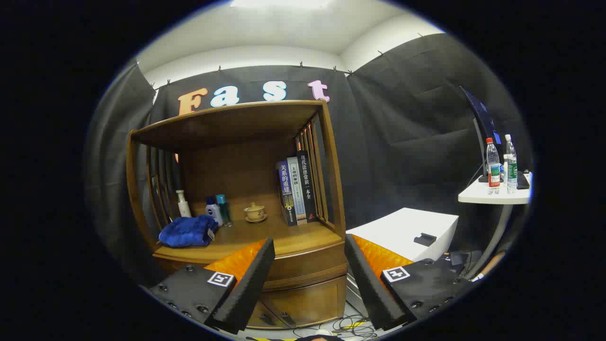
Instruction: Pull open the drawer, take out the items inside it, and place them on the countertop above the cabinet.
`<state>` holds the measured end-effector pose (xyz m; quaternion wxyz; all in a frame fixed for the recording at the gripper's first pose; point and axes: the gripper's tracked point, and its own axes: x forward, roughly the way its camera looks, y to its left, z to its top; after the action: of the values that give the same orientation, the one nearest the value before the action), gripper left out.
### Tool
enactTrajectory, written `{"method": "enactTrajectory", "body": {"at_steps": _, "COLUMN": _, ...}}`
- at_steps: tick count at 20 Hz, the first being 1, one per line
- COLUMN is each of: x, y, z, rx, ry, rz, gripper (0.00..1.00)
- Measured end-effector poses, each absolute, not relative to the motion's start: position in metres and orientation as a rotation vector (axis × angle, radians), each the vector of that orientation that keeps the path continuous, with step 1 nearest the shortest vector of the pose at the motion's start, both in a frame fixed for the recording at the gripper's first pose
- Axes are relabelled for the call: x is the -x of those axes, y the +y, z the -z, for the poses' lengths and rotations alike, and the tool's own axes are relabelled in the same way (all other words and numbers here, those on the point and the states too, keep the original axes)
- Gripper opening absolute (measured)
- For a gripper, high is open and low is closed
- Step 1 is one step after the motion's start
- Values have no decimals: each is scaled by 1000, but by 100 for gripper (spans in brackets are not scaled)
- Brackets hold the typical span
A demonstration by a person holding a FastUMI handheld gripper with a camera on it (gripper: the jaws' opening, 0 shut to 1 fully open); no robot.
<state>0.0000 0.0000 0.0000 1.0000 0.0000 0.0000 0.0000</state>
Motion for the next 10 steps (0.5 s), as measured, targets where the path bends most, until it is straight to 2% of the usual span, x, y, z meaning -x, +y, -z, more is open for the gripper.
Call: {"method": "enactTrajectory", "body": {"at_steps": 10, "x": -4, "y": -4, "z": 6, "rx": 27, "ry": -1, "rz": 16, "gripper": 98}}
